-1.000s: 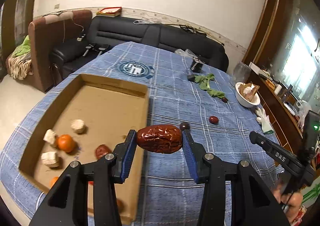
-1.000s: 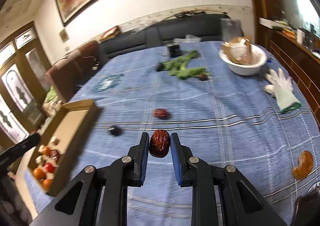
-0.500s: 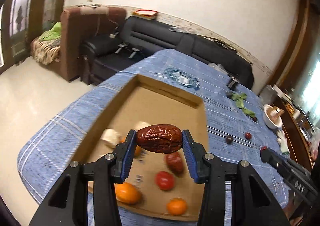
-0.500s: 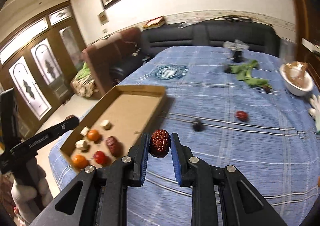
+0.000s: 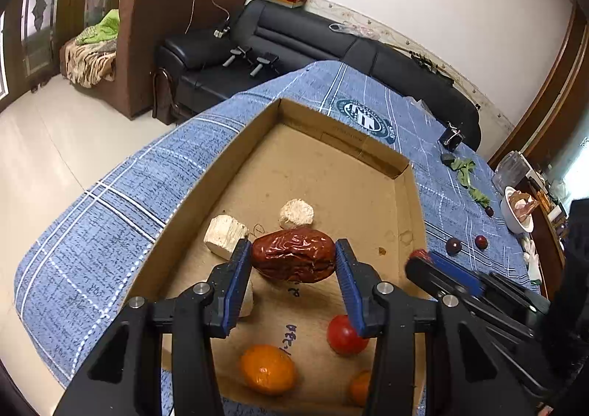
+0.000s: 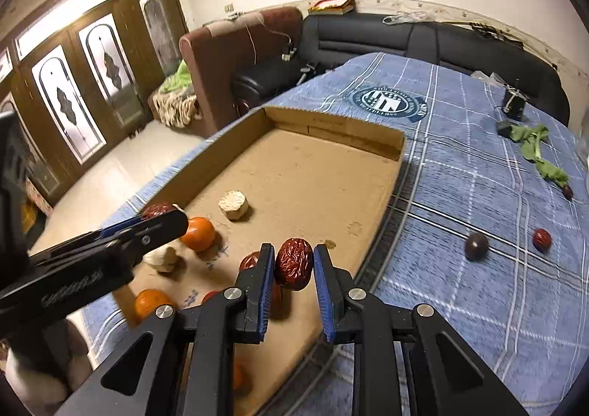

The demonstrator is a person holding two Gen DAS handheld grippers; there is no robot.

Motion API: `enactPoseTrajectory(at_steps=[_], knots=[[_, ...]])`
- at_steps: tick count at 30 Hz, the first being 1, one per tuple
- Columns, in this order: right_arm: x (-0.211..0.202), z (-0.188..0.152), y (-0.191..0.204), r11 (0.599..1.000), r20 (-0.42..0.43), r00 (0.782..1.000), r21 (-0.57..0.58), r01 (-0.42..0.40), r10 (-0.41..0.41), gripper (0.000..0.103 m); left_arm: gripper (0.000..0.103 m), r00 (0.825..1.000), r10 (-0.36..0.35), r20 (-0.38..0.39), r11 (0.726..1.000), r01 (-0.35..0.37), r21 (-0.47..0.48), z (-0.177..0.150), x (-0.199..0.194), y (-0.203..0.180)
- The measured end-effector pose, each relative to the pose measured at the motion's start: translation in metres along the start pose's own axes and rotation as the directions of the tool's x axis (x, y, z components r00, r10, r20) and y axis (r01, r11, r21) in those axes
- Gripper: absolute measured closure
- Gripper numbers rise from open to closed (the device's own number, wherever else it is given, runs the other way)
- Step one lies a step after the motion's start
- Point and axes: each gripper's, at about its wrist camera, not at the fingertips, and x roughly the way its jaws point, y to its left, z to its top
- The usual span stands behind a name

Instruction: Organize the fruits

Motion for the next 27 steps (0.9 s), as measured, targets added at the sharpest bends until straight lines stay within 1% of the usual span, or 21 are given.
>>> enactPoseTrajectory(at_steps=[5,7,10,13,15,18,19,21,22,23,24,25,27], knots=[[0.018,0.003,0.002,0.998,0.000,0.999,-0.035,0.045,-0.045,0.079,0.058,0.999,-0.016,-0.031,1.000,0.015,-0.020,0.001,0.015,0.006],[0.023,0.004,0.001,0.999,-0.006,0.999,-0.031,0.041,-0.042,0.078,0.058,0.999,-0.031,-0.041,0.999,0.029,-0.042,0.001,0.019,0.009],[0.026,0.006,-0.001,0.999,-0.021,0.999,-0.024,0.023,-0.023,0.077,0.057,0.998,-0.045,-0.037,0.997,0.042,-0.060,0.003,0.020,0.012],[0.028,0.008,-0.003,1.000,-0.031,0.999,-0.021,0.013,-0.013,0.074,0.051,0.998,-0.053,-0.025,0.996,0.051,-0.071,0.004,0.016,0.013],[0.029,0.009,-0.004,1.000,-0.029,1.000,-0.014,0.011,-0.011,0.071,0.048,0.998,-0.056,-0.019,0.996,0.055,-0.072,0.005,0.013,0.013],[0.022,0.010,-0.010,1.000,-0.022,1.000,0.013,0.013,-0.013,0.071,0.048,0.998,-0.056,-0.001,0.996,0.056,-0.073,0.008,0.005,0.012],[0.016,0.009,-0.010,1.000,-0.012,1.000,0.027,0.015,-0.014,0.071,0.048,0.999,-0.040,0.011,0.997,0.040,-0.062,0.009,0.000,0.010],[-0.001,0.004,-0.017,0.997,0.023,0.999,0.069,0.025,-0.027,0.071,0.047,0.999,0.018,0.049,0.999,-0.017,-0.027,0.009,-0.010,0.004],[-0.008,0.002,-0.018,0.996,0.035,0.999,0.081,0.028,-0.031,0.071,0.043,0.994,0.070,0.083,0.998,-0.070,0.000,0.009,-0.018,-0.002],[-0.018,-0.002,-0.021,0.994,0.054,0.998,0.101,0.036,-0.041,0.071,0.040,0.989,0.105,0.108,0.994,-0.107,0.016,0.008,-0.023,-0.007],[-0.032,-0.008,-0.026,0.990,0.079,0.995,0.128,0.056,-0.067,0.071,0.033,0.982,0.138,0.133,0.989,-0.143,0.031,0.007,-0.028,-0.013],[-0.041,-0.013,-0.029,0.986,0.095,0.992,0.149,0.074,-0.089,0.071,0.027,0.970,0.181,0.164,0.980,-0.192,0.053,0.005,-0.035,-0.022],[-0.059,-0.024,-0.037,0.975,0.118,0.986,0.200,0.096,-0.121,0.070,0.022,0.953,0.227,0.199,0.964,-0.248,0.090,0.003,-0.044,-0.037]])
